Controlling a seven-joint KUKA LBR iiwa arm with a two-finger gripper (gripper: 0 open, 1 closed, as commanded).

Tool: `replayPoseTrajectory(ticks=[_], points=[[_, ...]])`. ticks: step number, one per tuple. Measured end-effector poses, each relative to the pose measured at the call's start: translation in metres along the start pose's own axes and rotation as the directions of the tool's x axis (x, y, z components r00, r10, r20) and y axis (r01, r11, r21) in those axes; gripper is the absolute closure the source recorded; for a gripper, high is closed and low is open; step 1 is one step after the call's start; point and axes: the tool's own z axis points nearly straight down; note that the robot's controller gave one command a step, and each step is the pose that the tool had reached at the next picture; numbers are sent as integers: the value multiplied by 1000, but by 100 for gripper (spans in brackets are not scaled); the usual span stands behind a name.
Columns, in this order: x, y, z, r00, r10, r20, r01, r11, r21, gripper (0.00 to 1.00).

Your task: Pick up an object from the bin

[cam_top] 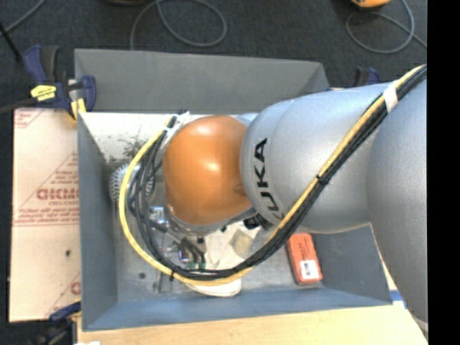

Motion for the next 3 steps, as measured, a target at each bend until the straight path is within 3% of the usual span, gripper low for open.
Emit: replayPoseTrajectory(ticks=[1, 2, 3], points=[[-2, -1, -4, 1000, 5, 8, -5, 1000, -2, 0], [-16, -25, 23, 992, -125, 14, 125, 992, -4, 0], [-76, -82, 55, 932, -361, 14, 361, 932, 2, 0]])
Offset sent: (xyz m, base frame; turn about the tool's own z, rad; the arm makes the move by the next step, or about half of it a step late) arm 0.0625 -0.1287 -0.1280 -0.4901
